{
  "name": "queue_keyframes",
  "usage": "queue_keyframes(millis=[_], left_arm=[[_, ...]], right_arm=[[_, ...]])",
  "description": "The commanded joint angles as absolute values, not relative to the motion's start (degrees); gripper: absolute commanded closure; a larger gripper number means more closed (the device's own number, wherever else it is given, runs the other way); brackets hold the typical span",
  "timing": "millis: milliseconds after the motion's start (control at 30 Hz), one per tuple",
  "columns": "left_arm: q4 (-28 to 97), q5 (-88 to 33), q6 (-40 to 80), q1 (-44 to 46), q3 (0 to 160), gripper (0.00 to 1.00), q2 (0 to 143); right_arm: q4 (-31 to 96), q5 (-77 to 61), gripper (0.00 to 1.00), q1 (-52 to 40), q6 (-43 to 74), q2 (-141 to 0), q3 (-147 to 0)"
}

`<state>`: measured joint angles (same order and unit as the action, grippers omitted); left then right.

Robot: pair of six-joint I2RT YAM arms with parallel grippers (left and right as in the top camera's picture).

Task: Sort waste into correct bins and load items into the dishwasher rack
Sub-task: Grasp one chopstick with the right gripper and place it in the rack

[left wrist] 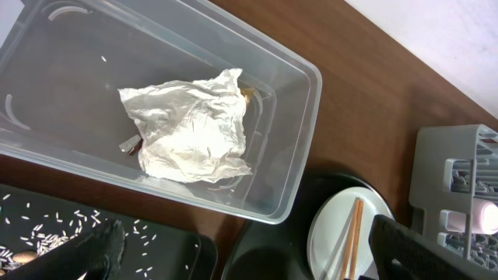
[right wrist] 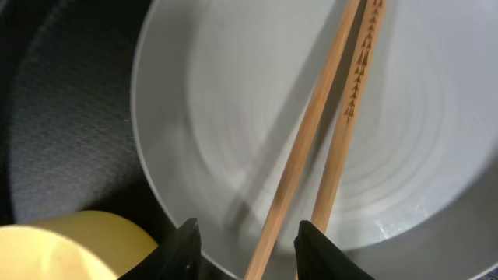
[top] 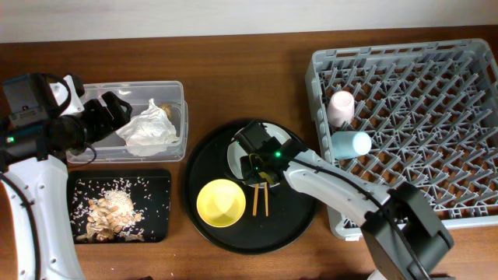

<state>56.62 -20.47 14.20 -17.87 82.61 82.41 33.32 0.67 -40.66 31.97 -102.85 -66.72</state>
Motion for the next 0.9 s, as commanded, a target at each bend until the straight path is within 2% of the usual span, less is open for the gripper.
queue_keyframes(millis=[0, 67, 133, 200, 300, 400, 433, 500, 567, 700, 767, 867], left_arm=[[56.7, -19.9, 14.3, -18.1, 82.6, 0.01, 82.5], [56.7, -19.9, 14.3, -18.1, 82.6, 0.01, 82.5], [56.7, -19.9, 14.3, -18.1, 82.6, 0.01, 82.5], [56.7, -19.9, 14.3, -18.1, 82.6, 0.01, 82.5], [56.7, -19.9, 14.3, -18.1, 82.6, 0.01, 82.5], [56.7, -19.9, 14.3, -18.1, 82.6, 0.01, 82.5], [56.7, -19.9, 14.3, -18.1, 82.6, 0.01, 82.5], [56.7, -19.9, 14.3, -18.1, 82.6, 0.01, 82.5], [56.7, -19.9, 14.3, -18.1, 82.6, 0.01, 82.5], [56.7, -19.9, 14.3, -18.1, 82.6, 0.01, 82.5], [56.7, -19.9, 14.3, -18.1, 82.6, 0.01, 82.5], [56.7, -19.9, 14.3, -18.1, 82.6, 0.01, 82.5]], right_arm=[[33.1, 2.0, 0.59, -41.0, 33.6, -105.6, -66.4], [33.1, 2.0, 0.59, -41.0, 33.6, -106.6, -66.4], [32.9, 2.0, 0.63, -41.0, 33.6, -107.3, -66.4], [32.7, 2.0, 0.68, -41.0, 33.6, -108.8, -66.4], [32.1, 2.0, 0.83, -40.8, 33.5, -108.7, -66.5], [32.3, 2.0, 0.90, -40.7, 33.1, -106.0, -68.9], [32.6, 2.0, 0.96, -40.5, 31.5, -104.0, -70.6], [36.8, 2.0, 0.96, -38.4, 26.7, -99.0, -74.1], [43.4, 2.2, 0.96, -34.5, 21.4, -94.0, -77.6], [54.5, 11.3, 0.96, -17.4, 2.7, -84.0, -79.7], [56.2, 11.8, 0.96, -6.9, -9.4, -84.9, -79.7], [53.4, 11.2, 0.96, 3.1, -11.8, -90.7, -79.7]])
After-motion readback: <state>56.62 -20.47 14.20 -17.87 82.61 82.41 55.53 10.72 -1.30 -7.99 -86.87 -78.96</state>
